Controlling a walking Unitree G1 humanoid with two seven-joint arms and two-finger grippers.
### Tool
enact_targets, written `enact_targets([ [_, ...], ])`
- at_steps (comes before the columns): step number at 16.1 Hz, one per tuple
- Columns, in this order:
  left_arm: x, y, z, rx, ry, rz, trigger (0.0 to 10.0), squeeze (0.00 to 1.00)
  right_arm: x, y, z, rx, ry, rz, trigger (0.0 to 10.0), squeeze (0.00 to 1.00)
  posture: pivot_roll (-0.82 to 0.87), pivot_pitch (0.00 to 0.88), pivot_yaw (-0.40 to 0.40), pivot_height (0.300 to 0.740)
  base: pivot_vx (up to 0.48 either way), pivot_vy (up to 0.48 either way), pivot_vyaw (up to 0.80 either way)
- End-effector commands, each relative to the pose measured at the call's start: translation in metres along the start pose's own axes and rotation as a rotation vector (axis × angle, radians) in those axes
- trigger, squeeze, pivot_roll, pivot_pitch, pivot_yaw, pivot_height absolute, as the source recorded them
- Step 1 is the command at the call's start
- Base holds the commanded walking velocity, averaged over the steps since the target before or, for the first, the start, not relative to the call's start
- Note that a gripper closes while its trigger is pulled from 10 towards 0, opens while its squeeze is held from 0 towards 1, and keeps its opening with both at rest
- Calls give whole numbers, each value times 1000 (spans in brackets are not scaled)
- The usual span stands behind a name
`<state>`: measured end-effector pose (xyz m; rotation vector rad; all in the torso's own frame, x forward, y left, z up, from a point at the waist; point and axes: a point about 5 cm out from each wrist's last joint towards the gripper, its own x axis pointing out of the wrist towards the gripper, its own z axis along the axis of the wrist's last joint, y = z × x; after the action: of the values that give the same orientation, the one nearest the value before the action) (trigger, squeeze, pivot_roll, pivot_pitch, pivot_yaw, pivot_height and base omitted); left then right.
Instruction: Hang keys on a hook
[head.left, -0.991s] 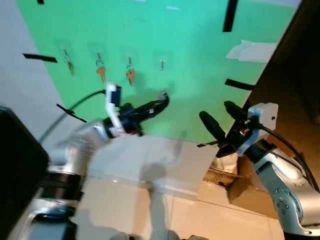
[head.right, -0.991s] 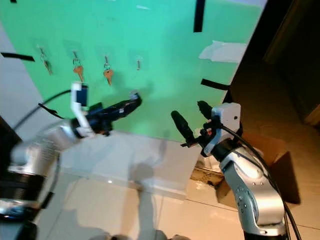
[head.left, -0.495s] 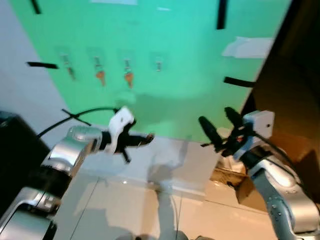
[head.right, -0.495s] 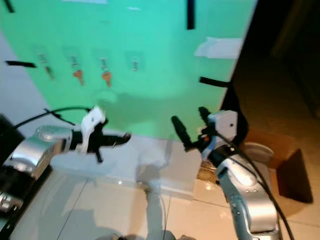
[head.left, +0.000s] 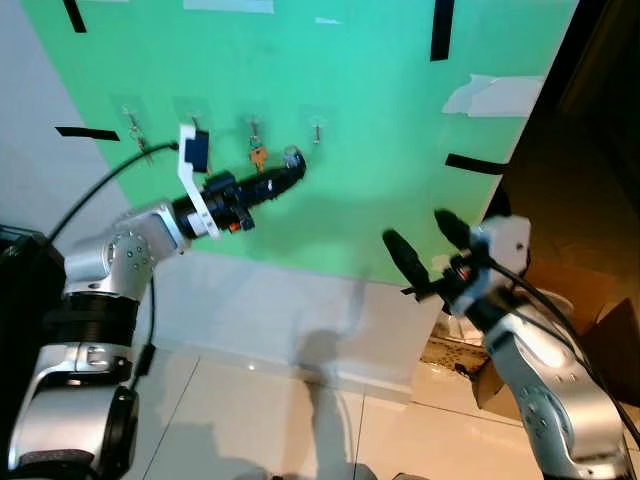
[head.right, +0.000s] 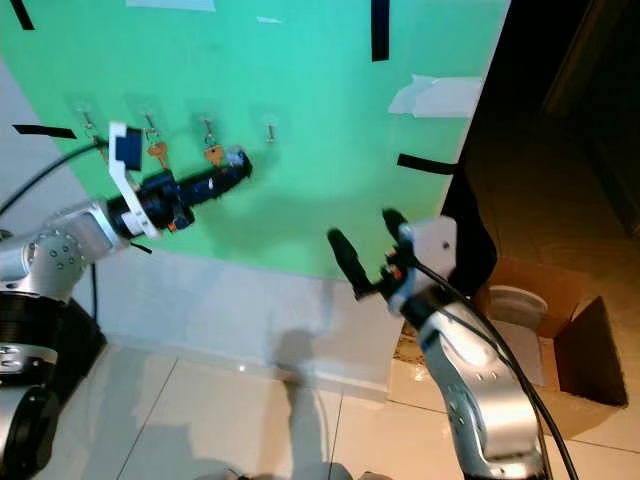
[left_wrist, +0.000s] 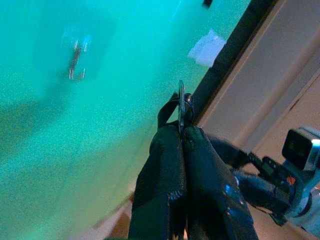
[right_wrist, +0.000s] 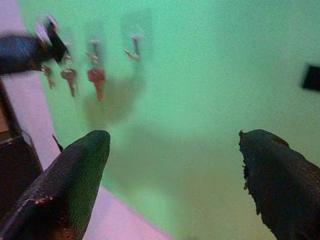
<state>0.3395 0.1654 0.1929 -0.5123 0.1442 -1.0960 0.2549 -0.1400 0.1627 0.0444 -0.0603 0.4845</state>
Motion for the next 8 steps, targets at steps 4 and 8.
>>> enact_targets([
  [4, -5, 12, -15, -116, 20, 47, 10000, 0, 7, 14, 7, -64, -17, 68, 10000, 0, -112, 0, 85, 740, 0, 0, 0],
  [8, -4, 23, -9, -167, -58, 70, 10000, 0, 11, 17, 8, -97, -18, 77, 10000, 0, -118, 0, 82, 740, 0, 0, 0],
])
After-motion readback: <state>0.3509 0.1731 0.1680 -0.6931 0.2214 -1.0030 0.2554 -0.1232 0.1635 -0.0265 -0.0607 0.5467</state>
